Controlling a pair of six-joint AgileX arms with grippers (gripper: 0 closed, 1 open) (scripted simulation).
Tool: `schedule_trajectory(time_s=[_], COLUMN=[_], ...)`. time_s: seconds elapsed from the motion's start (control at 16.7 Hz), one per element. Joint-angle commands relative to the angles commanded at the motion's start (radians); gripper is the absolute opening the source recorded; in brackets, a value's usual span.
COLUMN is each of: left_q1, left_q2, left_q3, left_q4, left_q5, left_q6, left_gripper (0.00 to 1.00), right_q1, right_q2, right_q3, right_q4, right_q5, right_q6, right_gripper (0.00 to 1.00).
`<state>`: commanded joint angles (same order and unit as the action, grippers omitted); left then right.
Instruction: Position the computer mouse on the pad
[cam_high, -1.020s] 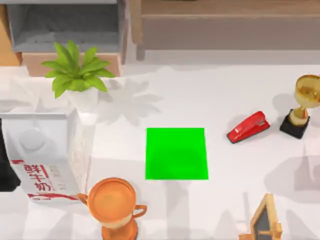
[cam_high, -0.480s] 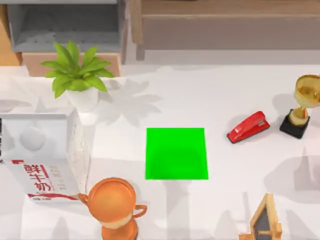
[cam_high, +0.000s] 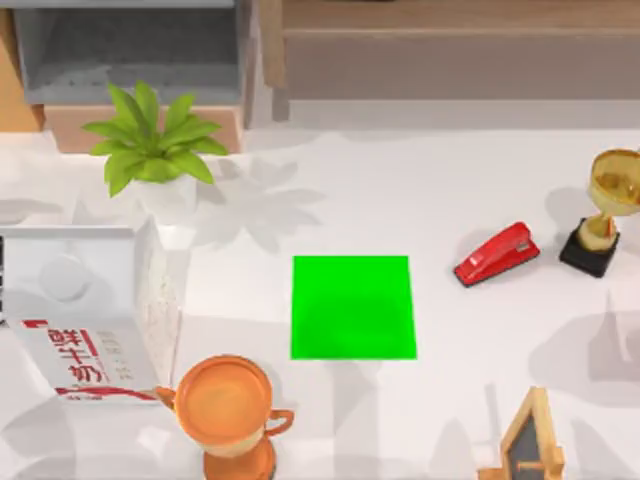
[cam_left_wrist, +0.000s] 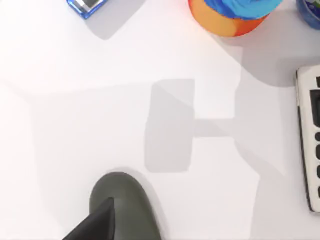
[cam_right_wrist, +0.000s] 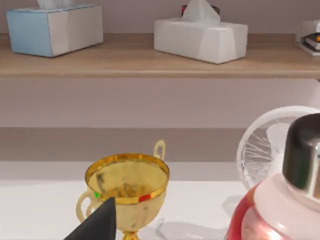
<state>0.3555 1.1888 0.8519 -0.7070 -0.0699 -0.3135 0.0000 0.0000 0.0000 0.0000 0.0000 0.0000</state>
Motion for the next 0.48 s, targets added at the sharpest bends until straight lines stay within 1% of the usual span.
schedule_trajectory(time_s=[0.24, 0.36, 0.48], left_q1=[0.099, 0.133, 0.151], left_q2=[0.270, 0.341, 0.370], left_q3=[0.128, 0.167, 0.192], left_q4=[-0.233, -0.307, -0.346], left_q5=[0.038, 0.059, 0.073], left_q6=[-0.060, -0.079, -0.089], left_gripper=[1.00, 1.00, 1.00], right_q1=[0.000, 0.000, 0.000], right_q2=[0.000, 0.000, 0.000], right_q3=[0.000, 0.000, 0.000], right_q4=[0.000, 0.000, 0.000], right_q5=[0.000, 0.000, 0.000], right_q6=[0.000, 0.000, 0.000], right_gripper=[1.00, 1.00, 1.00])
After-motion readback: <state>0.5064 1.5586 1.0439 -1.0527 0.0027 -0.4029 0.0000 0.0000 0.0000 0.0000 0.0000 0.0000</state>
